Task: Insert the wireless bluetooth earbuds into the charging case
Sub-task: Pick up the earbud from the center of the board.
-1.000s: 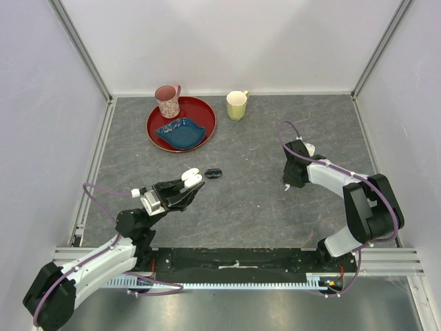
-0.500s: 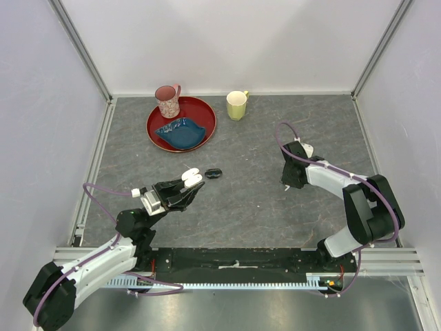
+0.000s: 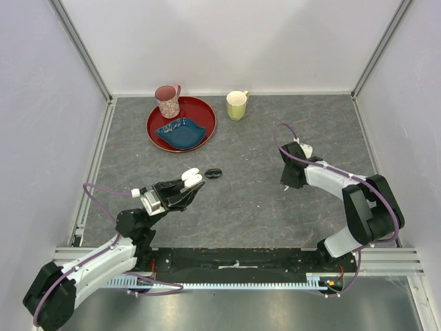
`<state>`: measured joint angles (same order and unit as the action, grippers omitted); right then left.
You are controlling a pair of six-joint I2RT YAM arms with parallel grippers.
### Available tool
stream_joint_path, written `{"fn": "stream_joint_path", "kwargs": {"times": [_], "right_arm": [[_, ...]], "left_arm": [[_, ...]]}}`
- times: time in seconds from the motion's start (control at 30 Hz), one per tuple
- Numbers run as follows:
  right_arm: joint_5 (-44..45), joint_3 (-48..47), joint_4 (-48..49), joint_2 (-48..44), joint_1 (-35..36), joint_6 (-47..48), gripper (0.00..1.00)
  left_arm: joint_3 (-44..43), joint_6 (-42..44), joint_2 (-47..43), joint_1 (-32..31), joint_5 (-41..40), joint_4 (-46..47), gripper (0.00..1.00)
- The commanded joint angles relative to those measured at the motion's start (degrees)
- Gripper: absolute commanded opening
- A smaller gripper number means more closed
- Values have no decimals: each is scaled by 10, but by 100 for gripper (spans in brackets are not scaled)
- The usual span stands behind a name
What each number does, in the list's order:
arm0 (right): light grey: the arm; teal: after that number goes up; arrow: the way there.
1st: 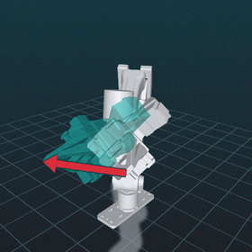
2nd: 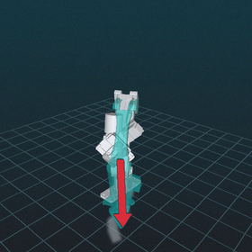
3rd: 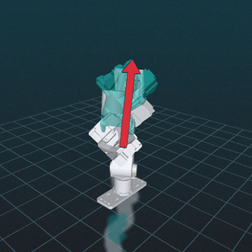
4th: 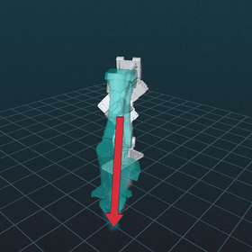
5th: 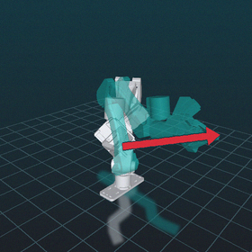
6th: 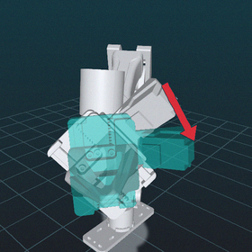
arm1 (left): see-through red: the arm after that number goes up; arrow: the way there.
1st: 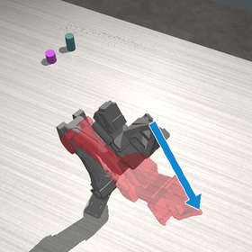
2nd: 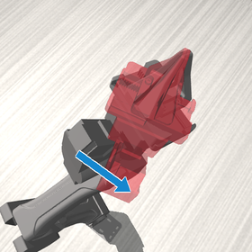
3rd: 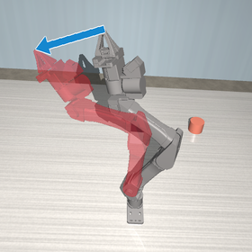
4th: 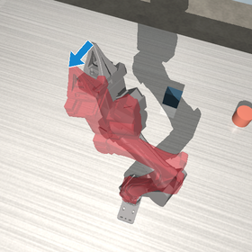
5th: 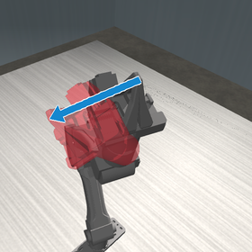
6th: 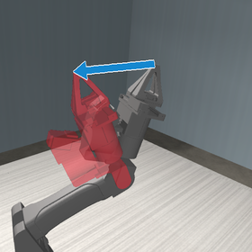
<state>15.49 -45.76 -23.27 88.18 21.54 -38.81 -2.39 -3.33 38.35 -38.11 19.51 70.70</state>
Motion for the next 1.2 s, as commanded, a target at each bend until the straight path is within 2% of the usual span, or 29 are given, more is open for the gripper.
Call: {"fn": "stream_joint_path", "kwargs": {"times": [0.0, 0.1, 0.17, 0.37, 0.43, 0.77, 1.17], "right_arm": [[1, 12, -14, 7, 3, -11, 32], [-3, 10, -13, 7, 3, -9, 29], [-8, 12, -8, 3, 3, -7, 20], [-28, 15, 14, -14, 11, 2, 10], [-35, 15, 23, -30, 20, 7, 3], [-40, 17, 81, -127, 66, 26, 0], [7, -18, 136, -211, 146, 58, 0]], "left_arm": [[17, 18, -1, 0, -15, 36, 2], [18, 18, -1, 0, -16, 35, 2], [18, 18, -1, 0, -14, 36, 2], [15, 18, 1, 0, -15, 33, 2], [14, 18, 1, 0, -14, 33, 2], [11, 18, 4, 0, -18, 33, 2], [0, 19, 17, 0, -19, 36, 2]]}}
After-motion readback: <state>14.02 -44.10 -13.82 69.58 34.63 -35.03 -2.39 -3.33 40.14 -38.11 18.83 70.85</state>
